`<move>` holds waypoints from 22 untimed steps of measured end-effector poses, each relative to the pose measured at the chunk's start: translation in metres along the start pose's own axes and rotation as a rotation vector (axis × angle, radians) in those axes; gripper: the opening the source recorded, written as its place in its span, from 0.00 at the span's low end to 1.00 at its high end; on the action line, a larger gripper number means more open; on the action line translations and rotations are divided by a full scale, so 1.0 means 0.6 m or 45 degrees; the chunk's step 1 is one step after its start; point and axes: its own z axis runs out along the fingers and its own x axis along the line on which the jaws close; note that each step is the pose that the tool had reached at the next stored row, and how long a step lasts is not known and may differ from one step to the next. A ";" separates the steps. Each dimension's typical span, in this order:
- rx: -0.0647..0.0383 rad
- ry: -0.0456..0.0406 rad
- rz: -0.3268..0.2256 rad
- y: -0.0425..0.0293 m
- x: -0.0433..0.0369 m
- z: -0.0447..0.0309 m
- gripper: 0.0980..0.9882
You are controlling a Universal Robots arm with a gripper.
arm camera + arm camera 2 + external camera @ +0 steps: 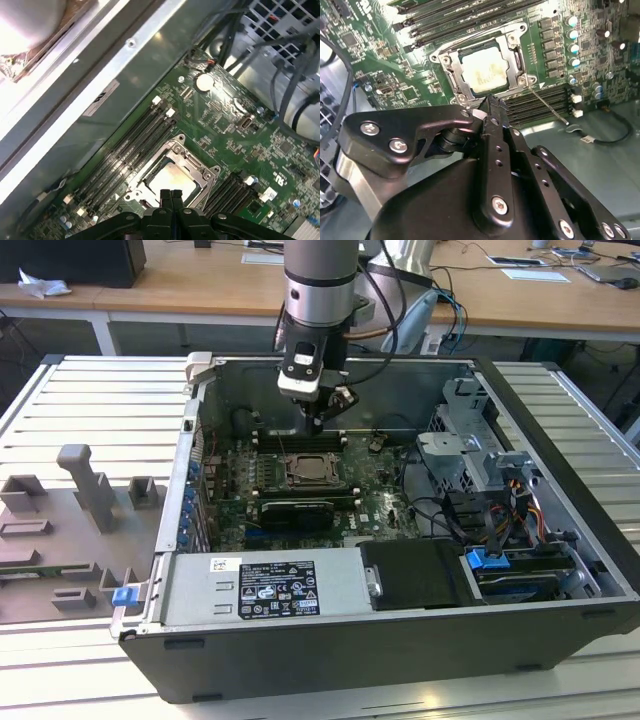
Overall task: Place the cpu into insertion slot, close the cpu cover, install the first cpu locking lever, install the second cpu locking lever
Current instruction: 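Install the first cpu locking lever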
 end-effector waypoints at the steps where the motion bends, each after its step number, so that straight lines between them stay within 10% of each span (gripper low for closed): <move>1: 0.000 0.001 -0.017 0.000 0.000 0.000 0.01; 7: 0.001 0.007 -0.153 0.000 0.000 0.000 0.01; 14: 0.044 -0.027 -0.261 0.000 0.000 0.000 0.01; 22: 0.044 -0.023 -0.432 0.000 0.000 0.000 0.01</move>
